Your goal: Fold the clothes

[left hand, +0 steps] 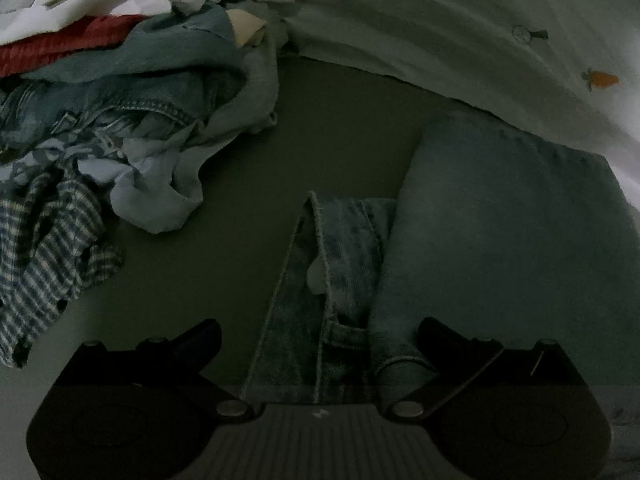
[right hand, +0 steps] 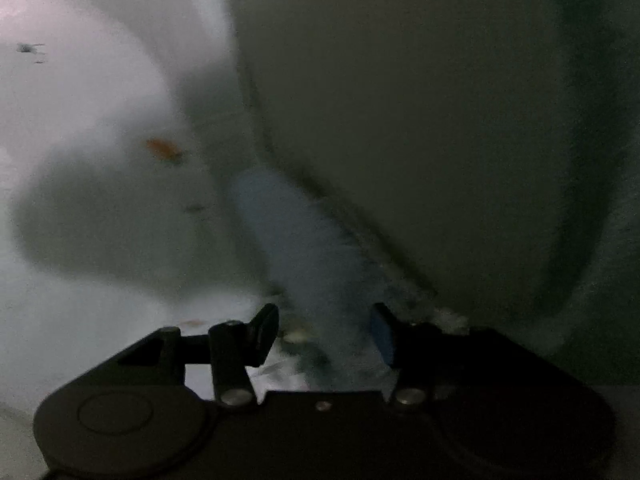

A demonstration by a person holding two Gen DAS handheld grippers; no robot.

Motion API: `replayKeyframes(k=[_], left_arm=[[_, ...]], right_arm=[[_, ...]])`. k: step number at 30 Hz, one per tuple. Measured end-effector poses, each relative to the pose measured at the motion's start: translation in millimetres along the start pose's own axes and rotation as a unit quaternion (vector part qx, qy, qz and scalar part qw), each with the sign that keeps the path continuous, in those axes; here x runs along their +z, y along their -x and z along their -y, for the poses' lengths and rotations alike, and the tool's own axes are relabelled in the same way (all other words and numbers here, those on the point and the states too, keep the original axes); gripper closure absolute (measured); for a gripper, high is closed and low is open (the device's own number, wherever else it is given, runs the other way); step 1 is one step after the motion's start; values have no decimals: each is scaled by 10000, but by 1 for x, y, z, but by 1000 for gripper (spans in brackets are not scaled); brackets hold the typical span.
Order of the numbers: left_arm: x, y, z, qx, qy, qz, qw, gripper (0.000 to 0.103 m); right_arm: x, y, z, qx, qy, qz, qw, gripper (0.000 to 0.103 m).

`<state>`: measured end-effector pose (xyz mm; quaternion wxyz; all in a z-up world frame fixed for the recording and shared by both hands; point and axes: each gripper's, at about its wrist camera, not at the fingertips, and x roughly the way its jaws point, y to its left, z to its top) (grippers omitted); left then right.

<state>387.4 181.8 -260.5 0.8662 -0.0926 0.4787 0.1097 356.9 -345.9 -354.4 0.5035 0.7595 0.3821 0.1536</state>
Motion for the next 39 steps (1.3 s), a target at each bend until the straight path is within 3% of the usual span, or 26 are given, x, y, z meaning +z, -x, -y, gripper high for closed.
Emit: replayKeyframes(k=[1,3,6,10,13,17,18,20,22,25,29,32,36,38,39], left_arm=[[0,-1,-1,-17,10,-8,10000,0],[-1,-2,-4,-95,130,-54,9999,0],[-2,-5,-8,-194,302,-99,9993,0],[-4,-5,-8,-218,314,-96,9992,0],[-5,-7,-10,-257,399,-124,9988,0],[-6,-7,-14,-314,538,-160,9979,0],[-6,-7,-14,-315,539,-158,9979,0],[-6,-6,-14,-311,537,-156,9980,0],[-7,-6,-15,-311,562,-156,9978,0],[-7,-7,-14,-300,580,-142,9978,0],[-7,-8,-14,-295,597,-149,9977,0],[-7,-7,-13,-282,612,-171,9976,0],[-6,-5,-13,-239,615,-198,9976,0],[-5,-2,-11,-179,557,-189,9981,0],[-4,1,-9,-149,498,-166,9985,0]], right_arm=[[-2,-4,-1,241,-7,-110,9996,51],[-2,-10,-10,36,237,-23,9997,53],[3,-10,-23,-811,799,435,9925,55],[0,-20,-44,-1969,1917,795,9582,64],[-14,-37,-59,-2597,2865,730,9193,71],[-36,-55,-68,-2911,3660,632,8817,76],[-41,-65,-70,-3115,3899,620,8643,79],[-52,-83,-74,-3587,4482,560,8169,85],[-63,-97,-76,-3835,4911,494,7806,86],[-78,-113,-74,-3982,5391,363,7413,96],[-85,-131,-72,-4207,5815,155,6961,97],[-82,-125,-71,-4179,5800,269,6987,101],[-92,-89,-71,-4179,5793,819,6950,101],[-88,-80,-80,-4144,5688,1082,7021,101],[-87,-75,-85,-4140,5702,1211,6992,102]])
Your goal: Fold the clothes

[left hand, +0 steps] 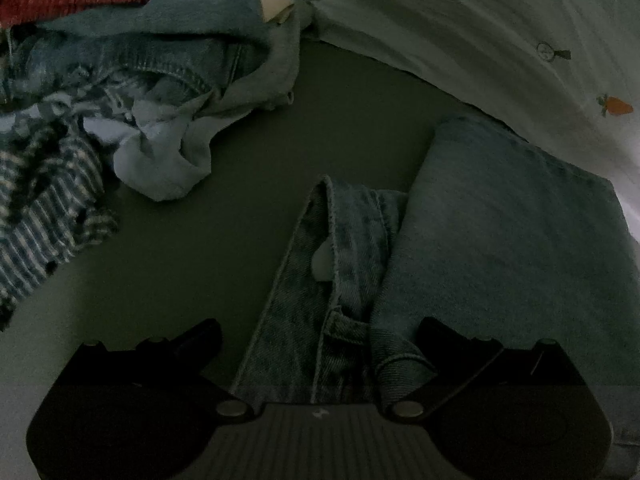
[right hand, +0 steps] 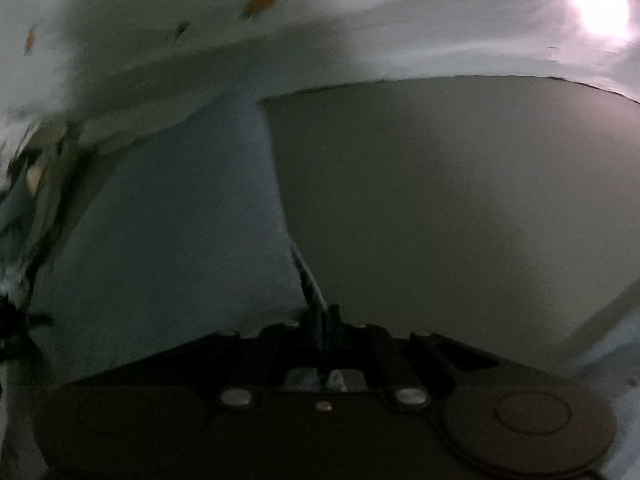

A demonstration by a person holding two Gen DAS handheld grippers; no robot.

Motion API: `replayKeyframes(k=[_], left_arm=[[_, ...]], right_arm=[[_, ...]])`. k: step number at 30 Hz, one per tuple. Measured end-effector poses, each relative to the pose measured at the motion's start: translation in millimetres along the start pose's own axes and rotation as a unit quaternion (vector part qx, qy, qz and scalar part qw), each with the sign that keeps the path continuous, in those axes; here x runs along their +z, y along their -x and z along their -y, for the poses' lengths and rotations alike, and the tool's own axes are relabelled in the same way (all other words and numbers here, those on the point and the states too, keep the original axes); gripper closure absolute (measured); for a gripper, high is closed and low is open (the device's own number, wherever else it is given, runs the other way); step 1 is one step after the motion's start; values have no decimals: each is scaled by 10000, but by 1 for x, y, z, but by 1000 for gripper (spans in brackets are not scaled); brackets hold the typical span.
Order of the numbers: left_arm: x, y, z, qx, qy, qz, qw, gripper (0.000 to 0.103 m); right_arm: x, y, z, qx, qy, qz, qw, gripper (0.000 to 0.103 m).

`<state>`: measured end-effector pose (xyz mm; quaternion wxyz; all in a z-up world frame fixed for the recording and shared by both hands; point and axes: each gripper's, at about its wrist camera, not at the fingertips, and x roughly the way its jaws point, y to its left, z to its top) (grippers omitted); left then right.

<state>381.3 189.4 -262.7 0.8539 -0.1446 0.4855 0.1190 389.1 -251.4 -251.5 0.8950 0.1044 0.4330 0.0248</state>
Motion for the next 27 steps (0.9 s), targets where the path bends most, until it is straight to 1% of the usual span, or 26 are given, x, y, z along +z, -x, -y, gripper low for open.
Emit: replayKeyframes(k=[4,7,9,12,13,14,15,16,18,19,20,22,23,24,25,26,27], left_arm=[[1,11,9,37,-422,179,9989,0],[0,20,15,-28,-700,331,9970,0],[0,24,16,10,-802,407,9959,0],[3,22,16,42,-760,382,9964,0],[2,21,15,27,-710,358,9968,0],[1,21,14,25,-661,330,9973,0],[-1,21,14,26,-634,296,9975,0],[-4,20,14,27,-631,256,9977,0],[-8,16,16,45,-676,161,9976,0],[-9,14,18,65,-714,123,9973,0],[-11,12,19,77,-755,90,9971,0],[-14,10,22,74,-828,19,9965,0],[-15,8,23,78,-861,-18,9963,0],[-16,6,24,95,-888,-57,9960,0],[-18,5,25,123,-910,-78,9957,0],[-18,4,26,148,-925,-89,9956,0],[-18,3,26,159,-926,-104,9955,0]], right_arm=[[11,22,13,-221,-65,429,9988,102],[20,37,7,-739,207,851,9934,102],[24,43,-1,-1293,681,1155,9825,102],[34,48,4,-1990,1096,1446,9631,102],[38,47,8,-2250,1130,1484,9563,102],[41,44,15,-2505,1144,1464,9501,102],[43,41,22,-2638,1144,1384,9477,102],[44,35,31,-2729,1128,1172,9482,101],[43,30,49,-2586,861,901,9579,100],[42,28,58,-2404,617,799,9654,100],[39,28,67,-2244,343,785,9707,98],[35,27,80,-2055,60,750,9758,85],[35,27,86,-1951,-40,762,9778,81],[35,27,92,-1845,-136,777,9797,78],[36,28,97,-1691,-218,792,9822,78],[36,28,102,-1518,-288,819,9846,77],[39,28,107,-1289,-336,841,9875,74]])
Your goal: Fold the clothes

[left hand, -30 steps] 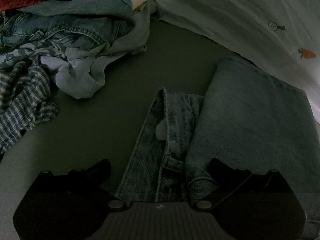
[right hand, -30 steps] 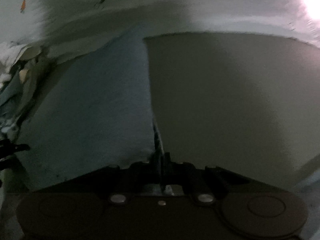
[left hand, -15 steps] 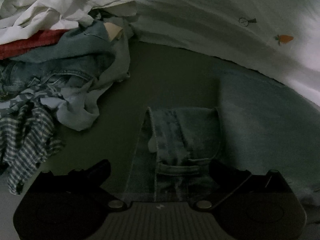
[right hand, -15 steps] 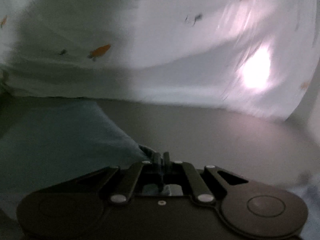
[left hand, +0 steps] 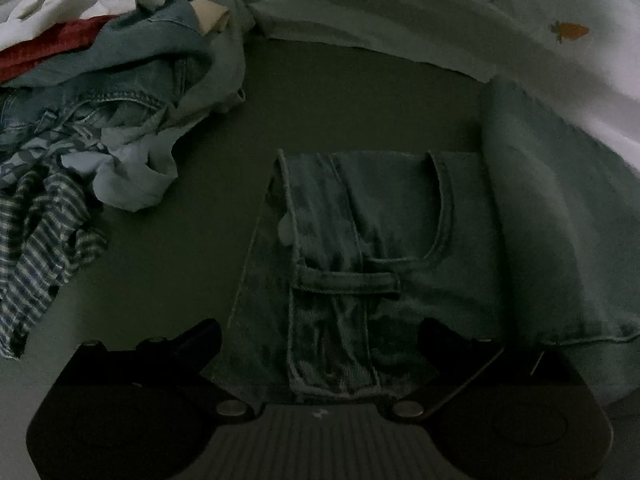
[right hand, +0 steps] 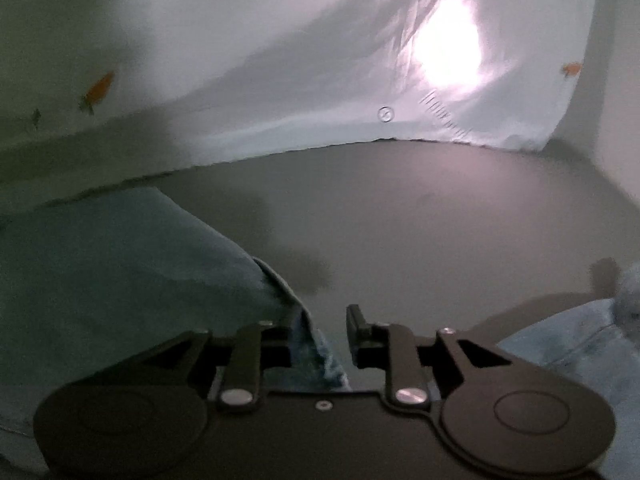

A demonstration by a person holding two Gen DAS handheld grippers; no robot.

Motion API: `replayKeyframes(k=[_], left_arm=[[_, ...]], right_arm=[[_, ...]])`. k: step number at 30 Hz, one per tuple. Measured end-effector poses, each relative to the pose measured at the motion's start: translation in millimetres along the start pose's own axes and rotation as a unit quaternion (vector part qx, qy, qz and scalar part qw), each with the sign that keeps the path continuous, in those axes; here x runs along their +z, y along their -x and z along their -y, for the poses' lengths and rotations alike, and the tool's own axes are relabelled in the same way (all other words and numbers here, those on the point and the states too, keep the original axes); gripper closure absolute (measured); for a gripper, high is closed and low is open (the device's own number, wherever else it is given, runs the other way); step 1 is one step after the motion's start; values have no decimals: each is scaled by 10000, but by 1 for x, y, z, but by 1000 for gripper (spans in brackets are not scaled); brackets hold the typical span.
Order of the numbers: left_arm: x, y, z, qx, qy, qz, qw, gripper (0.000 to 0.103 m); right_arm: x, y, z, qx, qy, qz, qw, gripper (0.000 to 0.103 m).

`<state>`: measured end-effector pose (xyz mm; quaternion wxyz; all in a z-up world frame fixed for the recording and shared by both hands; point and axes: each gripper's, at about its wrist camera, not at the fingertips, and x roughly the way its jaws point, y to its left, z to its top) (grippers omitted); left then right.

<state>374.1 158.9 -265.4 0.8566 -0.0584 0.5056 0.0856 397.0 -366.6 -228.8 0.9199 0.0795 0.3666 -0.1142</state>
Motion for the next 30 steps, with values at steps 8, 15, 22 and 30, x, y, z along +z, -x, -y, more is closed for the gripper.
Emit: replayKeyframes(k=[8,15,22,30], left_arm=[[2,0,-2,74,382,-56,9992,0],[-9,34,18,543,997,286,9931,0],[-26,77,61,744,1412,670,9849,0],[-39,98,116,912,1333,845,9832,0]], right_arm=[[1,-54,8,1186,-104,-1063,9872,75],[15,-6,6,590,997,158,9931,101],[62,60,52,-1067,2793,2483,9214,101],[135,44,251,-3054,1764,2453,9030,101]])
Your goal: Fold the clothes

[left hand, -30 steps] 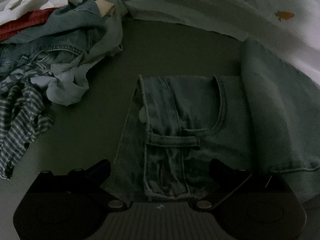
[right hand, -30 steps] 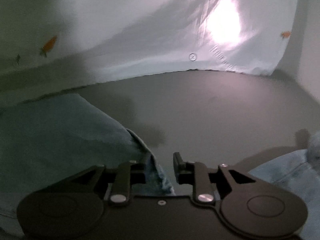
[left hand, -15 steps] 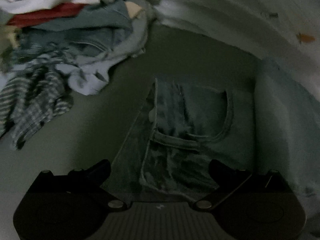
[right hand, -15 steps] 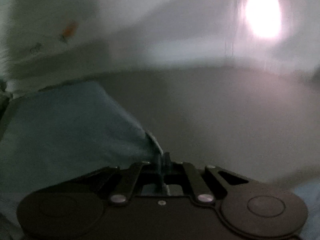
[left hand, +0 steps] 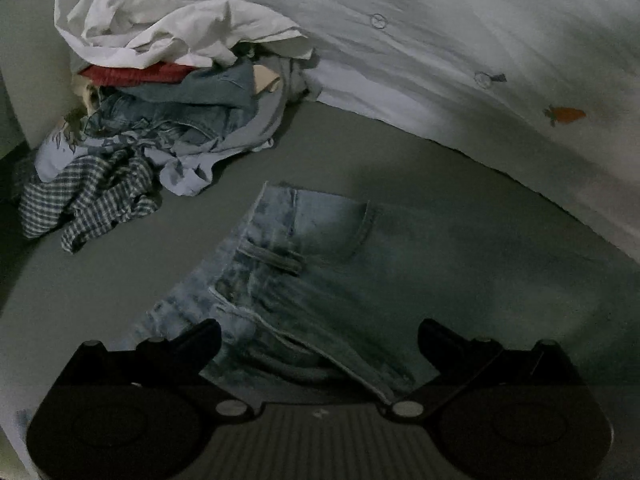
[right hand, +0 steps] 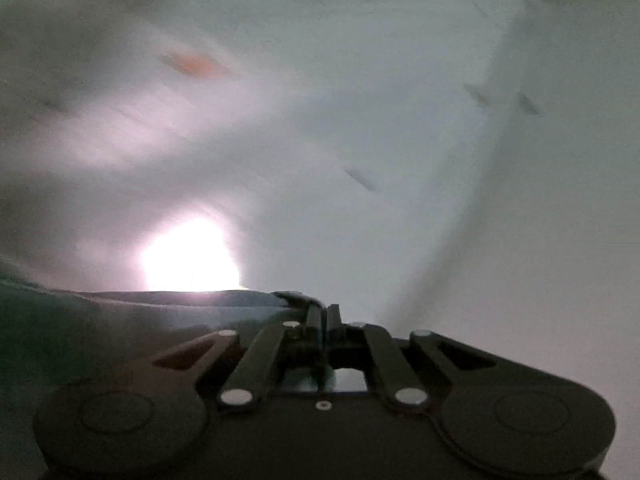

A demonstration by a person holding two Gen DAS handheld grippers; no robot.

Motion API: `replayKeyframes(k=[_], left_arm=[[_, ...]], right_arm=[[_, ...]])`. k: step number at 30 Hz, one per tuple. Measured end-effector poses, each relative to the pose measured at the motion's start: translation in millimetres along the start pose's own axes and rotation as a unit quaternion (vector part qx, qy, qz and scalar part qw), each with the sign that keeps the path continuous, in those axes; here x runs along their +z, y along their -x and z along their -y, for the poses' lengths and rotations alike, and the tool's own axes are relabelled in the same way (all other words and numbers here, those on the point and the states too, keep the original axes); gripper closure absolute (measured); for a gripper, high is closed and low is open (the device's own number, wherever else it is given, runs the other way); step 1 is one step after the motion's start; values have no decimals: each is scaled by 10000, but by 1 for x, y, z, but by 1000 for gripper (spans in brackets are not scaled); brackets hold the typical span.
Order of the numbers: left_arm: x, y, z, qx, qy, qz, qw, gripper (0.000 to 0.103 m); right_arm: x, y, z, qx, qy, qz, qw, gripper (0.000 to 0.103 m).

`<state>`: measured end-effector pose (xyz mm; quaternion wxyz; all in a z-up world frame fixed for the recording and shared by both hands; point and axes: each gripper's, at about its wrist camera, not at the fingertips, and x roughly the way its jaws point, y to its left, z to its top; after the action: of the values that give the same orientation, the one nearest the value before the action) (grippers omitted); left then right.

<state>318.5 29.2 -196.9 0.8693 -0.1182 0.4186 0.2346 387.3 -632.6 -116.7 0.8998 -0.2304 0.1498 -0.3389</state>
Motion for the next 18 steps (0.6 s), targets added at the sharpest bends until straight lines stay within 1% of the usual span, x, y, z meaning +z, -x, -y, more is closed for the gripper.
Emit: replayKeyframes(k=[1,3,4,6,7,8,9,10,12,14,15,16,18], left_arm=[[-2,0,4,33,-20,-24,10000,0],[-5,-3,10,119,-74,-107,9998,0],[-6,-5,11,166,-110,-133,9997,0],[-4,-8,11,258,-203,-150,9993,0],[-3,-10,9,298,-242,-153,9991,0],[0,-11,7,337,-276,-155,9989,0],[2,-13,5,376,-310,-157,9987,0],[5,-16,1,401,-328,-164,9985,0],[12,-25,-8,426,-337,-201,9983,0],[20,-38,-17,383,-312,-322,9983,0],[25,-47,-21,341,-323,-399,9981,0],[30,-57,-24,336,-355,-466,9977,0],[39,-75,-25,437,-424,-517,9968,0]], right_arm=[[-17,-20,12,-13,-166,-388,9991,98],[-55,-56,28,55,-430,-1185,9920,91],[-77,-68,26,149,-432,-1668,9849,89],[-120,-84,18,264,-475,-2579,9646,86],[-138,-84,17,241,-661,-2921,9538,83],[-149,-81,17,239,-903,-3110,9458,79],[-158,-75,20,258,-1182,-3225,9388,68],[-161,-71,21,267,-1413,-3245,9349,60],[-165,-62,25,278,-1798,-3233,9286,58],[-161,-64,35,366,-2127,-3138,9246,54],[-155,-67,35,450,-2287,-3052,9233,50],[-149,-70,35,540,-2392,-2939,9238,45],[-139,-75,34,693,-2525,-2753,9250,39]])
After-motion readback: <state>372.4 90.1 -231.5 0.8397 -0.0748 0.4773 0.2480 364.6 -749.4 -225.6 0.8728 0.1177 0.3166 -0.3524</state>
